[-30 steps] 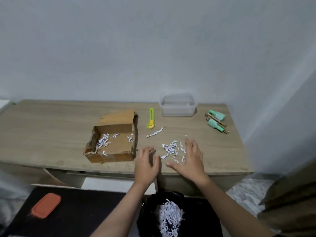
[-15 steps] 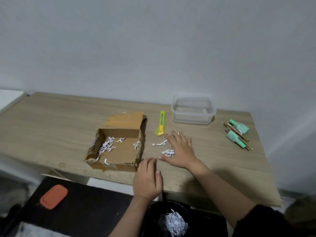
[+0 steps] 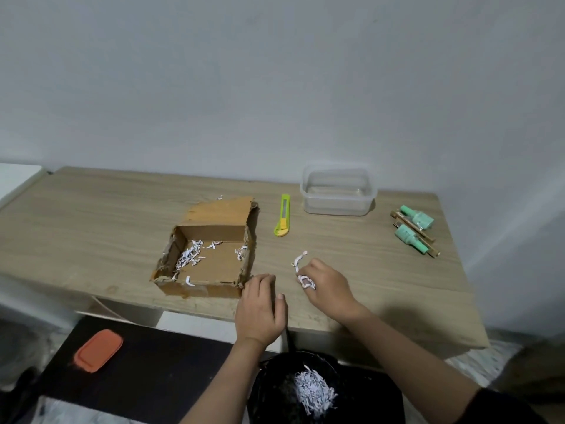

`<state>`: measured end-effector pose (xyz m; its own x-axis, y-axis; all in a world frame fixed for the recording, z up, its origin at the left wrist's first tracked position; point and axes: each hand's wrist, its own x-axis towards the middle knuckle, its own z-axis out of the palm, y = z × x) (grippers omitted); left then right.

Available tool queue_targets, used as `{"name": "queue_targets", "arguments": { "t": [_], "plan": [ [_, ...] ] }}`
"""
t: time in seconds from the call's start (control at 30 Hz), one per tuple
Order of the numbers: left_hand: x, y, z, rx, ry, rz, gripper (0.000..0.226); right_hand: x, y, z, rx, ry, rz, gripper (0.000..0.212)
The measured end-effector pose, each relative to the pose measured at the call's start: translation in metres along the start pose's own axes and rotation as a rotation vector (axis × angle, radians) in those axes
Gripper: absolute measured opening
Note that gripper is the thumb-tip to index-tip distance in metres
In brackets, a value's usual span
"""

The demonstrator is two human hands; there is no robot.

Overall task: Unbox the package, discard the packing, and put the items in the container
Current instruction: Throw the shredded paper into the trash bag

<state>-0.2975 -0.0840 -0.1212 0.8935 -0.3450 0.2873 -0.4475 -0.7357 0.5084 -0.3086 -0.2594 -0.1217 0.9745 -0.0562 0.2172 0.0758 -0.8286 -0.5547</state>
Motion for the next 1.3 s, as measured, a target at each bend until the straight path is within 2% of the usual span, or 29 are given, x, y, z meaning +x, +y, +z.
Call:
{"name": "queue_targets", "arguments": {
  "t": [0.13, 0.33, 0.57, 0.67, 0.77, 0.97, 1.1, 1.13, 1.2, 1.3],
  "plan": [
    [0.000, -0.001, 0.001, 0.021, -0.010, 0.009, 0.038, -0.023, -0.001, -0.008, 0.107, 0.035, 0.088, 0.010],
    [0.001, 0.000, 0.000, 0.021, -0.028, 0.010, 0.041, -0.072, -0.020, -0.025, 0.290, 0.244, 0.125, 0.007],
    [-0.001, -0.002, -0.009, 0.005, -0.126, 0.034, 0.051, -0.126, -0.058, -0.021, 0.238, 0.374, 0.151, 0.017],
    [-0.002, -0.005, -0.011, 0.021, -0.175, 0.063, 0.054, -0.142, -0.061, -0.007, 0.212, 0.314, 0.198, 0.019],
    [-0.002, -0.008, -0.012, 0.041, -0.205, 0.089, 0.055, -0.151, -0.052, 0.016, 0.237, 0.214, 0.343, 0.017],
    [-0.002, -0.010, -0.015, 0.036, -0.226, 0.111, 0.056, -0.150, -0.030, 0.052, 0.239, -0.080, 0.619, 0.017],
    [-0.002, -0.010, -0.016, 0.030, -0.241, 0.100, 0.059, -0.143, -0.022, 0.050, 0.212, -0.293, 0.634, 0.065],
    [-0.002, -0.010, -0.016, 0.029, -0.239, 0.097, 0.059, -0.143, -0.020, 0.048, 0.226, -0.324, 0.627, 0.072],
    [-0.003, -0.009, -0.016, 0.032, -0.235, 0.092, 0.060, -0.142, -0.017, 0.043, 0.263, -0.328, 0.626, 0.068],
    [-0.004, -0.009, -0.017, 0.035, -0.237, 0.079, 0.060, -0.139, -0.014, 0.033, 0.317, -0.250, 0.626, 0.041]
  ]
}}
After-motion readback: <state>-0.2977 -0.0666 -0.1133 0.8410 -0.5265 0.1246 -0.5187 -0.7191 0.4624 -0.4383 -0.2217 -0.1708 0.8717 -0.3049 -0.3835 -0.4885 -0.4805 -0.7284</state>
